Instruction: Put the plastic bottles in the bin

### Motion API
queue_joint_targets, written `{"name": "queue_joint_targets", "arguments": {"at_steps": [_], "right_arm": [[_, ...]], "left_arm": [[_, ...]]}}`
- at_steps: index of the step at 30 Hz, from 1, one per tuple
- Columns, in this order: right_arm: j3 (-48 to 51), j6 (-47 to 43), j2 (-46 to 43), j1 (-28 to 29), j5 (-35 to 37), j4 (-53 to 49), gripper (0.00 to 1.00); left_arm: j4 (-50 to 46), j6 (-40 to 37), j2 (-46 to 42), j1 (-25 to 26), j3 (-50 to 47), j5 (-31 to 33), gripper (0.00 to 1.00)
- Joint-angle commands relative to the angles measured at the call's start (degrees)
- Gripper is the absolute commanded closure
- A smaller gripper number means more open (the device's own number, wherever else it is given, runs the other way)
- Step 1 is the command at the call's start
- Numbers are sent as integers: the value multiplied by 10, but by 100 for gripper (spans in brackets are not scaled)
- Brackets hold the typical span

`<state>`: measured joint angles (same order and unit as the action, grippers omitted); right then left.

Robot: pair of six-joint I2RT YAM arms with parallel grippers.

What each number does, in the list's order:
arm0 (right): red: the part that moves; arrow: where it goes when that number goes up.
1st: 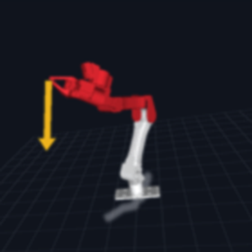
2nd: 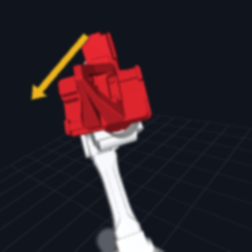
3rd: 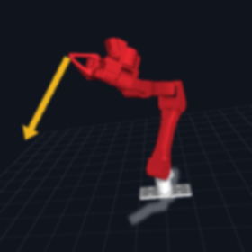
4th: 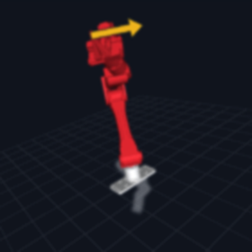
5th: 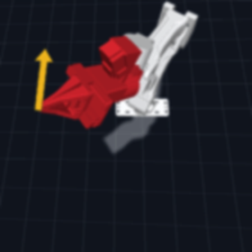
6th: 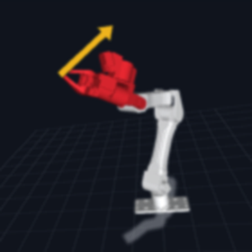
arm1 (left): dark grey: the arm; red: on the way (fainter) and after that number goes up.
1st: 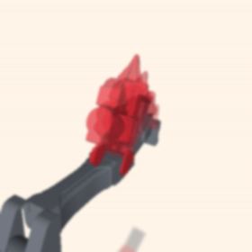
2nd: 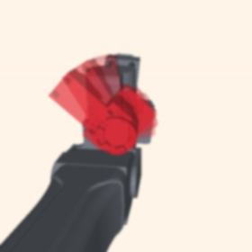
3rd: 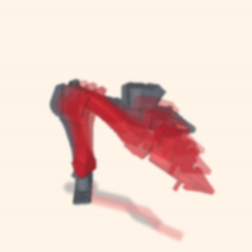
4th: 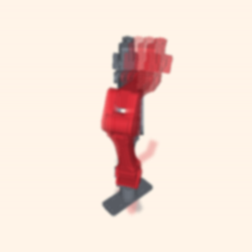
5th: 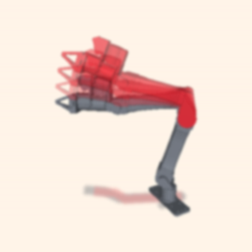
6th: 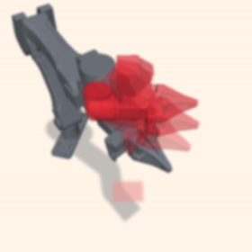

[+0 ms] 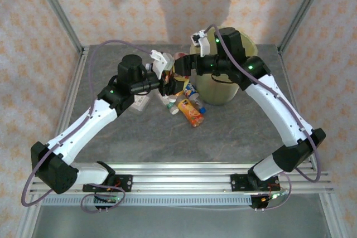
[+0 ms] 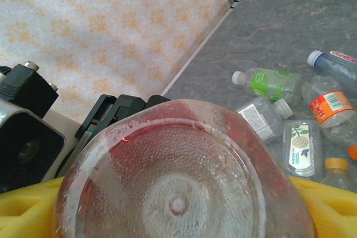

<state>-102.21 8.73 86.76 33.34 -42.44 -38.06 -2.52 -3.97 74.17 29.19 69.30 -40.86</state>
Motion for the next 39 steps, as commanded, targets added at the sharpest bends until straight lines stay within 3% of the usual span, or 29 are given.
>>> {"name": "queue_joint_targets", "arguments": {"at_steps": [1, 5, 11, 13, 16, 22, 31, 35, 39], "right_arm": [[2, -2, 13, 8, -42, 46, 16], [7, -2, 14, 8, -48, 54, 21], [20, -2, 2, 8, -42, 63, 47], [23, -4, -3, 8, -20, 63, 50], [18, -14, -10, 8, 20, 53, 55], [-50, -61, -3, 8, 181, -18, 59], [-210, -110, 43, -1, 444, -90, 65], [-276, -135, 78, -14, 540, -89, 65], [-353, -153, 135, -34, 610, -106, 65]], "left_arm": [[21, -7, -12, 10, 18, -69, 39], [22, -8, -22, 10, 14, -63, 39], [35, 14, -33, 10, 8, -12, 33], [31, 15, -33, 11, 11, -6, 24], [24, 16, -34, 10, 13, 1, 0], [12, 21, -71, 11, 1, 50, 0], [-27, 43, -138, 11, -30, 222, 0], [-25, 58, -155, 10, -48, 281, 0], [-48, 76, -155, 11, -51, 389, 0]]}}
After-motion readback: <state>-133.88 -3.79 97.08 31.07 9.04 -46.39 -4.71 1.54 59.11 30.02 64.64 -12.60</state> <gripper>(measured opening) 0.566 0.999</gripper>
